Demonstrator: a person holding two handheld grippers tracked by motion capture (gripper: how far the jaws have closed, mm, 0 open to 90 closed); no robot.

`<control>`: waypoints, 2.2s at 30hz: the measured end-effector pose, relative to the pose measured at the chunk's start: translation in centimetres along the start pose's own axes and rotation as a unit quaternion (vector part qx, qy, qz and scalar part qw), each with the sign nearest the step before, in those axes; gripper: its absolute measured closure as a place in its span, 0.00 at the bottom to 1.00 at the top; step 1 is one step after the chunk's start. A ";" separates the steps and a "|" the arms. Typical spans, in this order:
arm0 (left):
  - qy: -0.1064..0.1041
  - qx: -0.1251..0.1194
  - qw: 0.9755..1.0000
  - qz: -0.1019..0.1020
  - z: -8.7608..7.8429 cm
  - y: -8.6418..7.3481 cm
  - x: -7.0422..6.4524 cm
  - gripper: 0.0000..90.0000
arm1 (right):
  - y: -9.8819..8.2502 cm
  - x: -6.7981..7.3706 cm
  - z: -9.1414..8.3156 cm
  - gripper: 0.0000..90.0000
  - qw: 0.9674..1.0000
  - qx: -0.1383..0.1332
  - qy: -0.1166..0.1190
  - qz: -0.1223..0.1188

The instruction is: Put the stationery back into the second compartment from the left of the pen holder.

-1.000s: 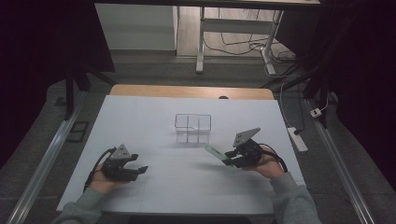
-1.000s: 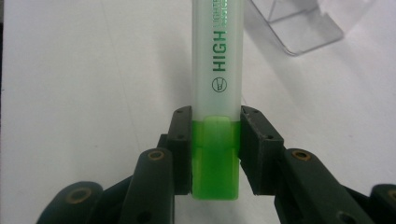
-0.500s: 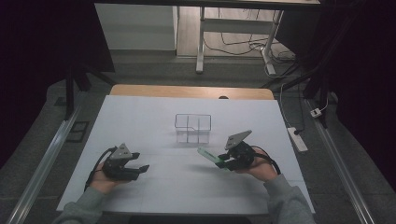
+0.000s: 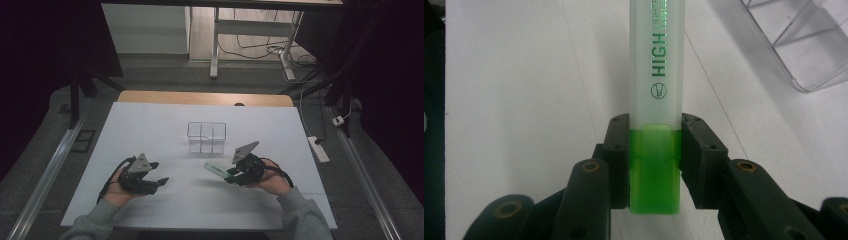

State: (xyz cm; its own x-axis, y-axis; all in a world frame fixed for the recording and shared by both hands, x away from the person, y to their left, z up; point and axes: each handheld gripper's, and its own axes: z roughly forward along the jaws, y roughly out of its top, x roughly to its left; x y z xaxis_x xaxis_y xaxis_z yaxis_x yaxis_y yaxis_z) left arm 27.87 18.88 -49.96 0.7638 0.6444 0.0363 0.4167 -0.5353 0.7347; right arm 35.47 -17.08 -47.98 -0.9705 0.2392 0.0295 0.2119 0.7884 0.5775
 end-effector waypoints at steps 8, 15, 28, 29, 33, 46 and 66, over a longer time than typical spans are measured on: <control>-0.011 -0.002 1.000 0.016 0.3 1.2 -0.5 0.38 | 0.7 0.3 0.6 0.74 1.000 0.014 0.006 -0.011; -0.022 -0.001 0.999 0.033 0.9 2.4 -1.1 0.37 | 1.2 0.7 1.1 0.74 1.000 0.023 0.010 -0.016; -0.043 0.026 0.997 0.051 2.2 4.7 -1.7 0.33 | 2.4 0.9 2.0 0.74 0.999 0.036 0.013 -0.036; -0.044 0.028 0.997 0.054 2.3 4.8 -1.8 0.32 | 2.6 1.0 2.1 0.74 0.999 0.037 0.013 -0.038; -0.048 0.037 0.996 0.068 2.8 5.7 -2.0 0.31 | 3.0 1.2 2.7 0.74 0.998 0.044 0.017 -0.049; -0.075 0.066 0.989 0.113 5.1 7.6 -3.1 0.30 | 3.9 1.7 3.7 0.74 0.995 0.066 0.030 -0.067; -0.134 0.115 0.965 0.195 7.4 8.0 -5.1 0.62 | 4.9 3.0 3.7 0.74 0.989 0.090 0.051 -0.108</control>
State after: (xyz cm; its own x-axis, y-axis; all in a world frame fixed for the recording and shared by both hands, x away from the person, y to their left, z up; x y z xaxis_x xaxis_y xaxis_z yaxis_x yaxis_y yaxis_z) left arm 30.94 7.29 -49.31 0.9718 0.2218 0.0798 0.1473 -0.8356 0.5293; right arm 34.03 -10.43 -48.11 -1.0000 0.0027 0.0075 0.0056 0.9053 0.4248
